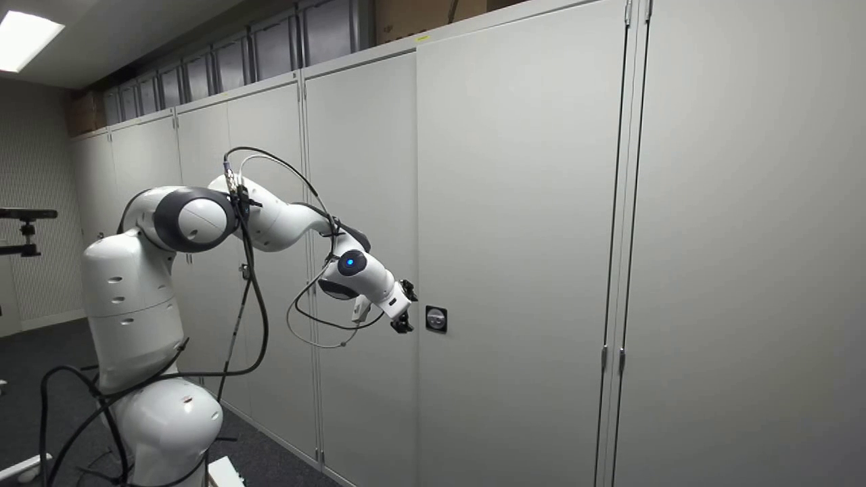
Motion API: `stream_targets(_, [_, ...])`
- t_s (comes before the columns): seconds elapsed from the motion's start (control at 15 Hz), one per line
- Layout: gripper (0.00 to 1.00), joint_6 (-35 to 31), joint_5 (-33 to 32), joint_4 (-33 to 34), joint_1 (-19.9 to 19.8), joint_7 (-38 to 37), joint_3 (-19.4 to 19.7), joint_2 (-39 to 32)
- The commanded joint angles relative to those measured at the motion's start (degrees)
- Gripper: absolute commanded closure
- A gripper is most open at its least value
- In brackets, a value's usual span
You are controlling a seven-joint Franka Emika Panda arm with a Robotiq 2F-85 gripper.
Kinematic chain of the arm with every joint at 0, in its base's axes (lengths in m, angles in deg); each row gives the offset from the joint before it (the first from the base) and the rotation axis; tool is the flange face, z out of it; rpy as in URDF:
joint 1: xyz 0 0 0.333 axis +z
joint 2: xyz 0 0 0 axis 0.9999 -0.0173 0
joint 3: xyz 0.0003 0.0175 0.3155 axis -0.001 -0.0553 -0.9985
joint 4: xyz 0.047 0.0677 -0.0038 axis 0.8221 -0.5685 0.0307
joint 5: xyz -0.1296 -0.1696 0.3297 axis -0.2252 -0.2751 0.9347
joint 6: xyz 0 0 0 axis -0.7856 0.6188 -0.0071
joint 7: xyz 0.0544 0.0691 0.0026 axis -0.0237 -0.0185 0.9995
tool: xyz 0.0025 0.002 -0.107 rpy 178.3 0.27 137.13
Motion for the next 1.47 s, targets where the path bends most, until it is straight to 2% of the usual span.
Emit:
stream_targets(0.0, [0.0,0.1,6.0,4.9,0.1,5.8,0.4,-4.0])
stream_targets(0.4, [0.0,0.1,10.4,11.0,0.0,8.8,-0.2,-10.8])
stream_targets(0.8, [0.0,-0.2,10.1,16.1,0.4,8.8,-1.1,-16.2])
stream_targets(1.0, [0.0,1.2,9.6,17.2,0.1,8.0,-1.3,-16.9])
stream_targets(1.2, [0.0,5.1,9.9,15.6,-1.1,8.6,-0.7,-14.3])
stream_targets(1.27, [0.0,2.1,8.0,15.9,0.1,6.1,-1.1,-16.4])
stream_targets(1.4, [0.0,3.3,8.0,15.9,-0.4,6.1,-0.9,-16.0])
